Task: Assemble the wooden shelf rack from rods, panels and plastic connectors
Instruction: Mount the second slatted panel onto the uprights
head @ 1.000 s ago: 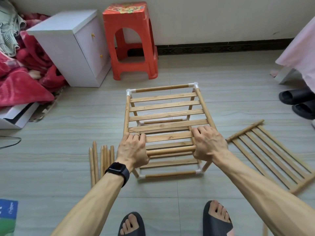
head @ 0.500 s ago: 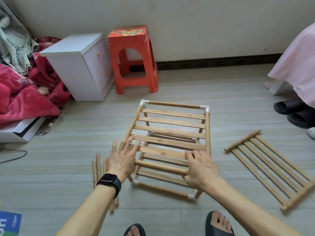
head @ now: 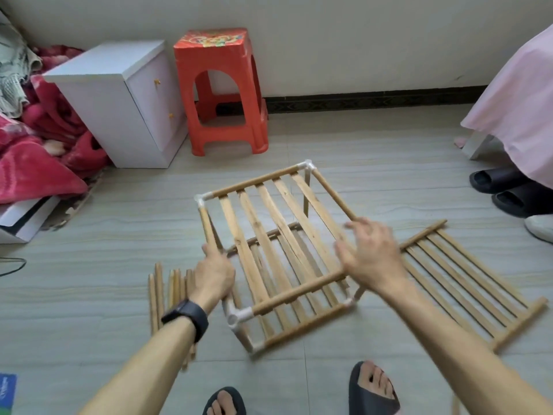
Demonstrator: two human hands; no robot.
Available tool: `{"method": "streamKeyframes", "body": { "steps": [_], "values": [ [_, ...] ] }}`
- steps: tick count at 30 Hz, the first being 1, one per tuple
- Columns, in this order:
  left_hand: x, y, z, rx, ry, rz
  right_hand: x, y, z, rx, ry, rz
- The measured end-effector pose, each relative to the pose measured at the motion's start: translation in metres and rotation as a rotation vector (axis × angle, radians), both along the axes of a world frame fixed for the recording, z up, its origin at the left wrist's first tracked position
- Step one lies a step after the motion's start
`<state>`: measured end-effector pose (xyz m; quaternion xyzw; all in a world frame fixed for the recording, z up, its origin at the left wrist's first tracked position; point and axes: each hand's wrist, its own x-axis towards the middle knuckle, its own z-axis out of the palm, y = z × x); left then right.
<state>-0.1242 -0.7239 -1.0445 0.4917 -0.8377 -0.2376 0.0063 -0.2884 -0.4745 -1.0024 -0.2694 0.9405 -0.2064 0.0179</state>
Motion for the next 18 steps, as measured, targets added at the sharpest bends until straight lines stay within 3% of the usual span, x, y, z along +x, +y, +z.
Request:
{"method": "streamKeyframes", "body": {
  "steps": [2,5,8,10,12,13,15,18],
  "values": [
    [-0.009,-0.024,0.012,-0.094,-0.102,-0.099,-0.023,0.023,-0.012,0.185,-0.129,-0.166],
    [-0.033,-0.043,0.036,-0.284,-0.206,-0.177,-0.002,0.030,-0.022,0.239,-0.130,-0.099],
    [-0.062,-0.015,0.051,-0.473,-0.043,-0.311,0.040,0.020,-0.029,0.198,-0.155,-0.044],
    [-0.072,0.027,0.050,-0.500,0.049,-0.512,0.063,0.014,-0.030,-0.015,-0.424,-0.021],
    [-0.072,0.072,0.043,-0.434,-0.013,-0.643,0.076,0.010,-0.025,-0.108,-0.756,0.035],
    [-0.069,0.089,0.039,-0.376,-0.079,-0.660,0.075,0.011,-0.022,-0.107,-0.769,0.054],
    [-0.061,0.108,0.033,-0.257,-0.209,-0.626,0.060,0.015,-0.018,-0.078,-0.514,0.025],
    [-0.042,0.109,0.024,-0.292,-0.271,-0.608,0.035,0.017,-0.010,-0.176,-0.172,0.008]
  ]
}}
